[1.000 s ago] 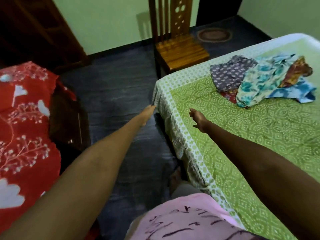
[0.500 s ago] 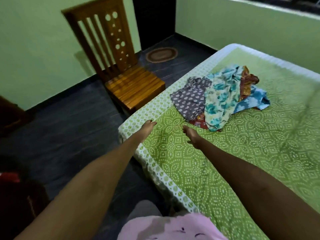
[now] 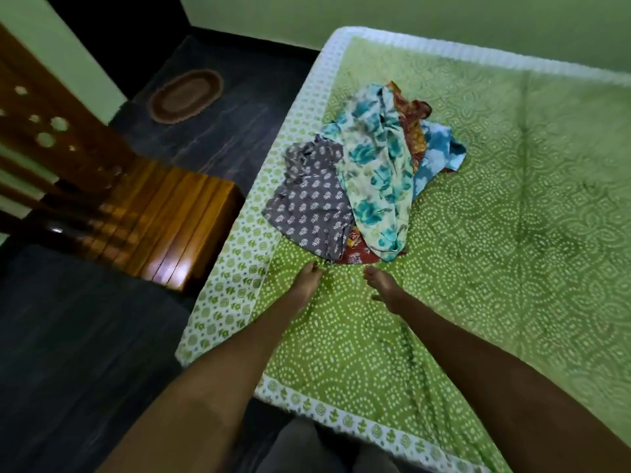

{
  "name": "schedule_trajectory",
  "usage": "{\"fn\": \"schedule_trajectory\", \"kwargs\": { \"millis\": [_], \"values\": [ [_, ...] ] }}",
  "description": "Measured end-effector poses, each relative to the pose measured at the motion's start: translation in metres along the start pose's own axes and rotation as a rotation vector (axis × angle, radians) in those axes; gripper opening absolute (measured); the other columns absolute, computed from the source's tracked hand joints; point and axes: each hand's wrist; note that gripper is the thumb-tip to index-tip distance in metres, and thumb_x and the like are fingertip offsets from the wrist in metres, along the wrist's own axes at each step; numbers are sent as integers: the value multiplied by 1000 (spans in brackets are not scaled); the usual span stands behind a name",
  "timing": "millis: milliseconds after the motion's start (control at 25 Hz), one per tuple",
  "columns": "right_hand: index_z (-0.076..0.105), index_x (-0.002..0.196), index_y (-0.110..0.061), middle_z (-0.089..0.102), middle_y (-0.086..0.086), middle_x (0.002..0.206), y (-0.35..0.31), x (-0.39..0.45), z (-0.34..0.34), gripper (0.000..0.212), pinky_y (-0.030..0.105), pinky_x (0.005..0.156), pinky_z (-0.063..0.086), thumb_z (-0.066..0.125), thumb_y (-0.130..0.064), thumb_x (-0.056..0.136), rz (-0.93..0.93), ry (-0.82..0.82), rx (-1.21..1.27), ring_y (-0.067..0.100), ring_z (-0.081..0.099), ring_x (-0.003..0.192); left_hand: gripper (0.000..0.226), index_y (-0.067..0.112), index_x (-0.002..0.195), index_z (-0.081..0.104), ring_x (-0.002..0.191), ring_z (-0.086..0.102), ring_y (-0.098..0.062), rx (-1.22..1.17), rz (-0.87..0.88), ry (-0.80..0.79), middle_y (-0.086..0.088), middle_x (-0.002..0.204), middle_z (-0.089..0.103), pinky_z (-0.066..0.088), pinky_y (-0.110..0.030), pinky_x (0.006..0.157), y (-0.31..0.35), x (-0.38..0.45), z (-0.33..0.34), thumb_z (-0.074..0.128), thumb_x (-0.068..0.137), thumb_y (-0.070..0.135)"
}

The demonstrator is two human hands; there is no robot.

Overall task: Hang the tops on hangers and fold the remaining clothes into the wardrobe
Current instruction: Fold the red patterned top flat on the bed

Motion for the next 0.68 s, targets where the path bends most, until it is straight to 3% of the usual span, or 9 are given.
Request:
{"fn": "schedule_trajectory", "kwargs": {
  "millis": [120,200,280,320,400,440,520,600,680],
  "values": [
    [42,136,-7,45,13,139,-3,53,14,40,39,92,40,36,-25,100,66,37,133,27,44,123,46,7,143,35,130,41,-27,56,-24,-50,-12,146,39,35,-31,104,-7,62,5,44,99,18],
    [46,132,-9,51,9,120,1,89,20,36,32,73,40,37,-21,99,137,34,257,23,52,104,46,6,142,36,130,42,-28,41,-54,-72,-13,145,40,35,-32,105,-13,96,14,46,98,16],
    [55,110,-12,52,4,98,7,128,21,22,29,66,38,38,-14,97,210,73,373,15,50,83,44,4,140,39,126,46,-28,37,-77,-62,-14,143,43,36,-27,101,-22,128,26,47,97,13],
    [56,102,-13,53,5,95,10,146,21,20,31,68,40,38,-12,97,219,113,435,15,50,82,43,4,139,41,120,50,-26,47,-80,-55,-14,141,45,39,-21,94,-28,143,32,47,97,12],
    [56,116,-9,55,10,115,13,175,21,26,37,91,43,39,-15,98,210,172,568,20,52,102,42,4,139,41,102,56,-21,51,-73,-67,-13,135,49,43,-10,76,-36,157,40,46,98,10],
    [52,125,-7,51,9,124,10,188,20,32,38,99,38,41,-19,98,219,189,654,21,48,111,41,4,139,41,104,55,-21,48,-66,-79,-12,134,50,43,-11,76,-39,162,45,45,98,10],
    [50,126,-8,50,6,123,1,210,17,34,36,100,35,45,-25,97,219,185,832,20,46,115,39,1,136,44,117,50,-22,48,-36,-78,-13,136,49,41,-20,89,-46,167,51,45,97,7],
    [56,104,-9,55,6,104,-14,220,14,18,30,83,44,44,-22,98,181,155,955,18,54,94,36,-2,131,48,114,49,-20,1,-9,-80,-21,135,50,41,-23,85,-49,168,53,45,96,2],
    [51,85,-9,51,8,84,-32,212,15,17,24,61,49,41,-11,99,133,149,1014,14,57,64,33,-1,129,51,106,54,-22,-76,-71,-66,-25,132,52,43,-28,79,-38,162,52,44,97,5]
  ]
}}
Point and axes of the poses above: each hand's wrist, its own x-axis towards the middle knuckle, its own z-axis out of the palm, y = z × x
